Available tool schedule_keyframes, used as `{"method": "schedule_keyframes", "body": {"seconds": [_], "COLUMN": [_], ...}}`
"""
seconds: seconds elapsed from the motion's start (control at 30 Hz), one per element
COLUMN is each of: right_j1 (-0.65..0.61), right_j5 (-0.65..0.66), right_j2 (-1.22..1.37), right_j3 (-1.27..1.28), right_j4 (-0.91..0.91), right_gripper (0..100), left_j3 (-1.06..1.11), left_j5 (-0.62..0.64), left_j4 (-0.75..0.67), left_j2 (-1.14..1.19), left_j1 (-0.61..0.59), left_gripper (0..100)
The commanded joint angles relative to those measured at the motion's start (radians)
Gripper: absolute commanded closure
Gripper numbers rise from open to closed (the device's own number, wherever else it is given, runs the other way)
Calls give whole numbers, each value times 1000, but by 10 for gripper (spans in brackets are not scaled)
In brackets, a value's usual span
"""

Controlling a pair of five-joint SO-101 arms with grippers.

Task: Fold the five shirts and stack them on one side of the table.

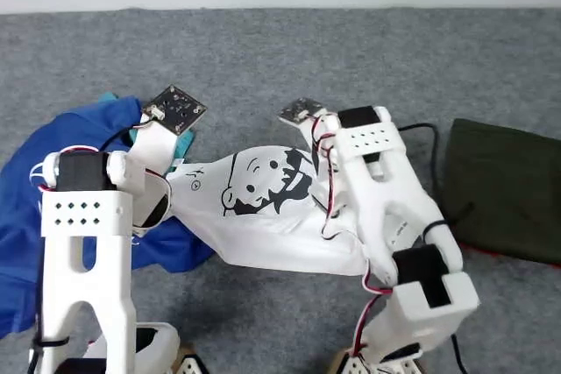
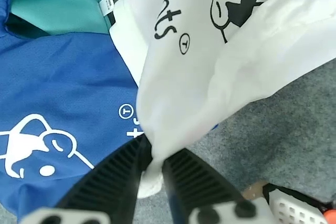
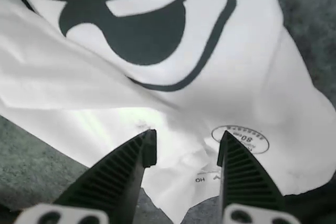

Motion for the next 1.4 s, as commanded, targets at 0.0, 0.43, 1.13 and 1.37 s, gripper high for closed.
{"method": "schedule_keyframes", "body": {"seconds": [0.0, 0.43, 1.13, 1.37], "right_j1": [-2, -1, 70, 165], "right_j5": [-3, -3, 126, 230], "right_j2": [28, 120, -242, -318], "right_j3": [-61, -63, -259, -279], "right_j4": [-5, -31, 211, 229], "right_gripper": [804, 945, 988, 988], "left_j3": [-4, -2, -8, -8], "left_j5": [6, 6, 0, -2], "left_j4": [-15, -15, -15, -29], "left_j2": [-31, -31, -31, -29], "left_j1": [2, 2, 2, 2], "left_gripper": [986, 986, 986, 986]}}
